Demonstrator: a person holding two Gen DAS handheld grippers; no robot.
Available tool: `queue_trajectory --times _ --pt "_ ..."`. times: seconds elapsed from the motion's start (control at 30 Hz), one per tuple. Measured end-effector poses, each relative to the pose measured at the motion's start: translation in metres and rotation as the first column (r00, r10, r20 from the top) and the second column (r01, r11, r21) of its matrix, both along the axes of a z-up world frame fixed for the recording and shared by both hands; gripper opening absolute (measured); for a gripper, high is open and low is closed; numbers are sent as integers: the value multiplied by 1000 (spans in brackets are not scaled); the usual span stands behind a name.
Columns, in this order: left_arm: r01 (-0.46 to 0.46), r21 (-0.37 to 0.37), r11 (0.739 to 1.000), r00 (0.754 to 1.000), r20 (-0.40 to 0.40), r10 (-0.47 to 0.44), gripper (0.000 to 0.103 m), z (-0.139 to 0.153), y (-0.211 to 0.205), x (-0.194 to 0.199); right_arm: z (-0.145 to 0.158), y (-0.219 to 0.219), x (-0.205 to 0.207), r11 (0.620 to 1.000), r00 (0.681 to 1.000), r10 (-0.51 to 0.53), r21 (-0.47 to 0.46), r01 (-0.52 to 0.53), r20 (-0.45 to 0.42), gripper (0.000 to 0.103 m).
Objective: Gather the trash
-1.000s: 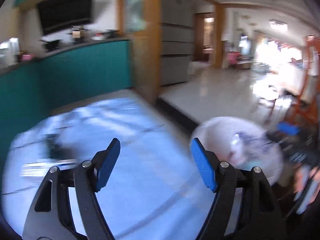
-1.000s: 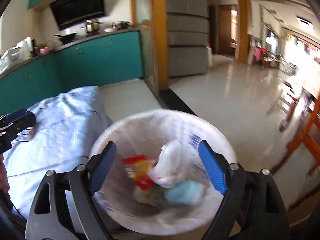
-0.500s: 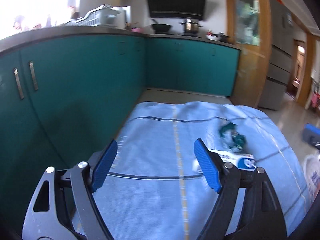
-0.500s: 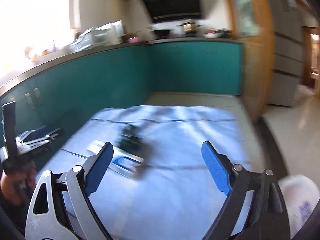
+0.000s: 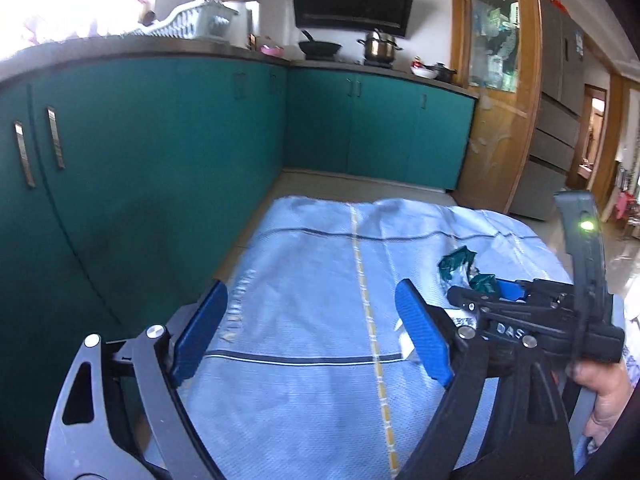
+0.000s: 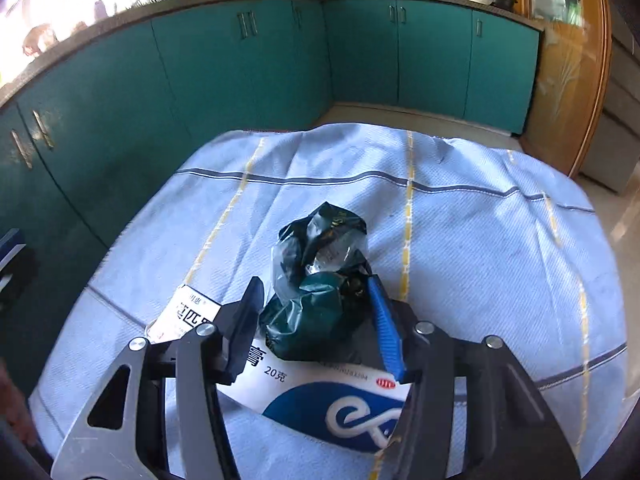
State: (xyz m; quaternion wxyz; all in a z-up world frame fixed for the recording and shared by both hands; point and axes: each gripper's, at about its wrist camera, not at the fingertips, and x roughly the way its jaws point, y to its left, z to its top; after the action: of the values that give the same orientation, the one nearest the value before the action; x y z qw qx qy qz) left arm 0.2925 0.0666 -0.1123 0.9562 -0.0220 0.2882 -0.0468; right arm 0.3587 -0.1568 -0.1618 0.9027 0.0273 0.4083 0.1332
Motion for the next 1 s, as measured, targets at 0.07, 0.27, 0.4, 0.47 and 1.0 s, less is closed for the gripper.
queue_trajectory --times 0.07,0.27,0.4,0.47,1.0 --pt "12 -14 1000 1000 -23 -12 87 -6 -2 5 1 -3 -11 999 999 31 8 -31 -22 48" --pt "25 -62 998 996 -80 -30 87 -16 -2 8 5 -4 -69 967 971 219 153 -204 -91 48" --pt "104 -86 991 987 -112 -113 87 -18 -7 3 23 -24 -109 988 992 123 89 -126 32 48" --pt "270 -146 952 944 -153 -291 87 -21 -16 1 33 -48 -129 996 994 37 76 -44 98 48" --pt "692 108 714 715 -242 -656 80 -51 -95 -45 9 -99 -192 983 994 -99 158 89 56 48"
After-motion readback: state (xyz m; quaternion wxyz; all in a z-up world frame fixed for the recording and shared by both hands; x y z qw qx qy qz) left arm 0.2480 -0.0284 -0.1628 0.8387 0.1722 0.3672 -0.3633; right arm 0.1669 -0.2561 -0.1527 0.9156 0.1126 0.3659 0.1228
